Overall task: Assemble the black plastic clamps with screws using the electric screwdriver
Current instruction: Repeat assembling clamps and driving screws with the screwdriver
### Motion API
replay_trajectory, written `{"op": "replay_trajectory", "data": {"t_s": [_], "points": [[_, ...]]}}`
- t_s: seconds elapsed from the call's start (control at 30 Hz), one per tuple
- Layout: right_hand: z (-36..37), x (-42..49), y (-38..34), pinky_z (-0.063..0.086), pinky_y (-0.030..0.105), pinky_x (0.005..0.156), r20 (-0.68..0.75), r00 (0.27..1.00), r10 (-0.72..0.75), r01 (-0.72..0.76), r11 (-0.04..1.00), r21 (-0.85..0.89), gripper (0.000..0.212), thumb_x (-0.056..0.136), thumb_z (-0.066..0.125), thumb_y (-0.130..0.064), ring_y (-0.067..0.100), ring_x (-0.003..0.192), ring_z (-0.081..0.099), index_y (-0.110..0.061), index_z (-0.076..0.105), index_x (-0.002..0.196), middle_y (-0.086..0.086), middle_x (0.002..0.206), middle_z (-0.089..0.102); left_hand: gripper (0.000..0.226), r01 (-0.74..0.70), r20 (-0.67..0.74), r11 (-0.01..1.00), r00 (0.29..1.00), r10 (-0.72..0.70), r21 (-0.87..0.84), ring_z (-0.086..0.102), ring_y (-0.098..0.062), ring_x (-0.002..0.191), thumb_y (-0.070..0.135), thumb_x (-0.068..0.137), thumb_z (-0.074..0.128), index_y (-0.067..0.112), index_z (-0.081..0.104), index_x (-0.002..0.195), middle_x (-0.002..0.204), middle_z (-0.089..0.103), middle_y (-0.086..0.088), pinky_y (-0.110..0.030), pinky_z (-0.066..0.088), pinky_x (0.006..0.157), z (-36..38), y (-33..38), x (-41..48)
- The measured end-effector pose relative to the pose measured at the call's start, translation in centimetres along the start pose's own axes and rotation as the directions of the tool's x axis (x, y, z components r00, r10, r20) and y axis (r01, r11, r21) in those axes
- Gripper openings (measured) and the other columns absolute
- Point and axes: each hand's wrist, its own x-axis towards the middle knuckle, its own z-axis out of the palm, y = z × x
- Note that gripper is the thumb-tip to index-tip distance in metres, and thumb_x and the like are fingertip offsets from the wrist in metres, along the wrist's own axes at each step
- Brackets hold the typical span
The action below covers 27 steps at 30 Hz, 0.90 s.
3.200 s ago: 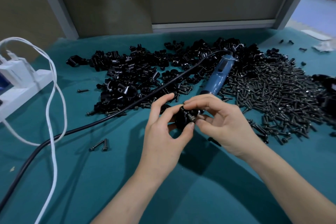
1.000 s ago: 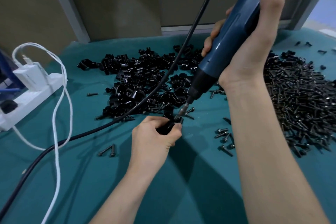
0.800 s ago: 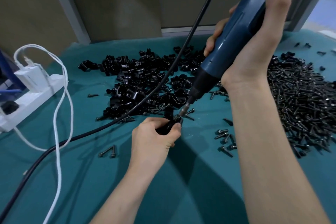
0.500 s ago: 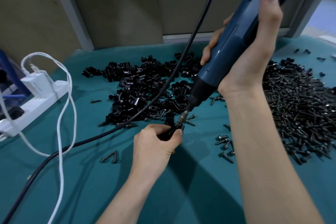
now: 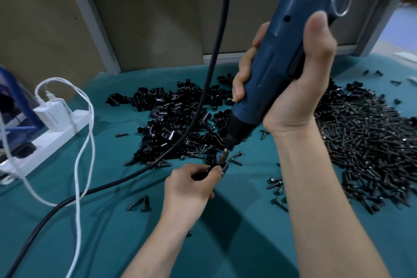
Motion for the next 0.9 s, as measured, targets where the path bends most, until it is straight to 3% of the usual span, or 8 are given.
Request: {"op": "replay_trajectory", "data": {"t_s": [0.17, 0.27, 0.37, 0.5, 0.6, 0.73, 0.9], "points": [[1.0, 0.0, -0.6, 0.039, 0.029, 0.041, 0.123, 0.992, 0.002, 0.0, 1.0, -0.016, 0.046, 0.076, 0.042, -0.049, 0.024, 0.037, 0.043, -0.005, 0.052, 0.073, 0.01, 0.051, 0.051, 0.019, 0.072, 0.067, 0.996, 0.995, -0.069, -0.042, 0.048, -0.011, 0.046, 0.038, 0.082, 0.065, 0.024, 0.075, 0.073, 0.046, 0.056, 0.002, -0.024, 0.039, 0.053, -0.2, -0.3, 0.7], [1.3, 0.0, -1.3, 0.038, 0.032, 0.04, 0.133, 0.991, 0.006, 0.001, 0.999, -0.054, 0.046, 0.076, 0.044, -0.05, 0.025, 0.038, 0.043, -0.005, 0.052, 0.072, 0.01, 0.051, 0.05, 0.029, 0.097, 0.211, 0.991, 0.974, -0.076, -0.09, 0.044, -0.015, 0.05, 0.042, 0.079, 0.066, 0.019, 0.072, 0.062, 0.056, 0.054, -0.002, -0.023, 0.036, 0.052, -0.3, -0.2, 0.8], [1.4, 0.0, -1.8, 0.041, 0.032, 0.041, 0.113, 0.993, 0.018, -0.006, 0.994, -0.106, 0.044, 0.076, 0.046, -0.052, 0.025, 0.039, 0.046, -0.009, 0.054, 0.068, 0.006, 0.052, 0.052, 0.029, 0.132, 0.316, 0.984, 0.945, -0.089, -0.117, 0.046, -0.013, 0.052, 0.041, 0.076, 0.063, 0.017, 0.073, 0.065, 0.064, 0.059, 0.0, -0.021, 0.038, 0.054, -0.4, 0.1, 0.7], [1.6, -0.1, -2.0, 0.043, 0.031, 0.043, 0.088, 0.995, 0.036, -0.026, 0.993, -0.111, 0.044, 0.075, 0.048, -0.053, 0.025, 0.04, 0.047, -0.011, 0.055, 0.066, 0.005, 0.052, 0.053, 0.028, 0.153, 0.365, 0.98, 0.926, -0.097, -0.127, 0.043, -0.012, 0.046, 0.035, 0.08, 0.057, 0.01, 0.068, 0.075, 0.069, 0.062, -0.002, -0.016, 0.033, 0.046, -0.8, 0.3, 0.8], [1.9, 0.1, -2.1, 0.044, 0.031, 0.042, 0.076, 0.996, 0.046, -0.038, 0.993, -0.114, 0.045, 0.076, 0.049, -0.053, 0.024, 0.04, 0.047, -0.009, 0.054, 0.073, 0.006, 0.053, 0.054, 0.034, 0.195, 0.411, 0.963, 0.906, -0.105, -0.185, 0.041, -0.012, 0.044, 0.024, 0.095, 0.047, -0.005, 0.065, 0.091, 0.082, 0.069, -0.01, -0.016, 0.029, 0.041, -0.8, 0.5, 0.5], [2.0, 0.1, -2.1, 0.043, 0.029, 0.044, 0.062, 0.994, 0.095, -0.082, 0.98, -0.18, 0.046, 0.083, 0.048, -0.05, 0.025, 0.04, 0.048, -0.004, 0.052, 0.083, 0.01, 0.055, 0.054, 0.039, 0.179, 0.443, 0.974, 0.891, -0.101, -0.138, 0.042, -0.013, 0.043, 0.024, 0.097, 0.046, -0.013, 0.057, 0.1, 0.088, 0.067, -0.015, -0.017, 0.033, 0.042, -0.5, 0.5, 0.2], [1.9, 0.0, -2.4, 0.044, 0.029, 0.044, 0.038, 0.993, 0.114, -0.105, 0.977, -0.188, 0.043, 0.087, 0.043, -0.046, 0.025, 0.041, 0.048, -0.004, 0.051, 0.083, 0.011, 0.055, 0.054, 0.033, 0.149, 0.452, 0.987, 0.886, -0.104, -0.065, 0.044, -0.012, 0.043, 0.028, 0.099, 0.04, -0.001, 0.054, 0.091, 0.085, 0.059, -0.015, -0.018, 0.037, 0.043, -0.4, 0.3, 0.0]]}}
